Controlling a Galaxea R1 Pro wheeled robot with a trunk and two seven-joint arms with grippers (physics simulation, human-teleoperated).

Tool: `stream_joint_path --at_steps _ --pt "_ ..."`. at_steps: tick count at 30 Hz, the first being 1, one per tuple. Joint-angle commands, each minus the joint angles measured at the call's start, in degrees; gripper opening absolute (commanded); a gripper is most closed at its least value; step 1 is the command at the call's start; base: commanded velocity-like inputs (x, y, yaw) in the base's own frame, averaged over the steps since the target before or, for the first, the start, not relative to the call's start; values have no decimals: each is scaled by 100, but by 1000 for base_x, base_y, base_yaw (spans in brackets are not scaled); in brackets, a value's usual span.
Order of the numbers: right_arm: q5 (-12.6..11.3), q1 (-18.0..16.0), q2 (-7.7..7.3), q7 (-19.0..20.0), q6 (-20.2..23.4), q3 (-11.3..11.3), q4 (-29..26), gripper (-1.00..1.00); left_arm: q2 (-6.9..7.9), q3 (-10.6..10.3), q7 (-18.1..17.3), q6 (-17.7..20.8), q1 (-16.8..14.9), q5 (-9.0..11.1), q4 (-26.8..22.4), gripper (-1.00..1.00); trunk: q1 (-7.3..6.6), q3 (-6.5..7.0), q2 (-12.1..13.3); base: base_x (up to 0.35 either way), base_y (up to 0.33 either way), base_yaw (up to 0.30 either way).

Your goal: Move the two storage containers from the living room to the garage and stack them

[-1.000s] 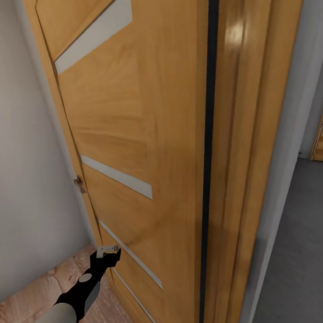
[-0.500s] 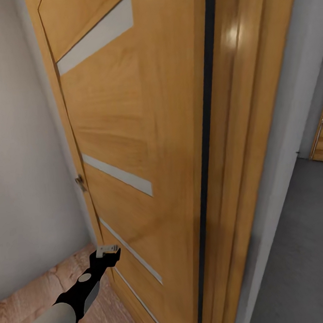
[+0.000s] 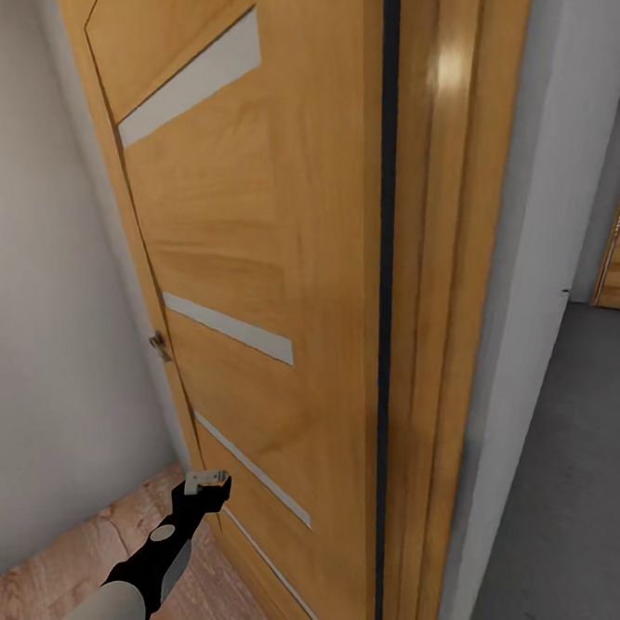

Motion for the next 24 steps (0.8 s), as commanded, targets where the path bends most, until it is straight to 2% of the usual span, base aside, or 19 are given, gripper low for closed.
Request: stream_joint_path --at_steps 1,24 --pt "-1 -4 -2 18 -20 -1 6 100 2 -4 -15 -19 -4 3 5 100 -1 -7 -4 -63 0 0" --pt "-1 -4 -2 18 -20 1 6 100 2 -4 -13 -19 -4 1 14 100 -1 -7 -4 -104 0 0"
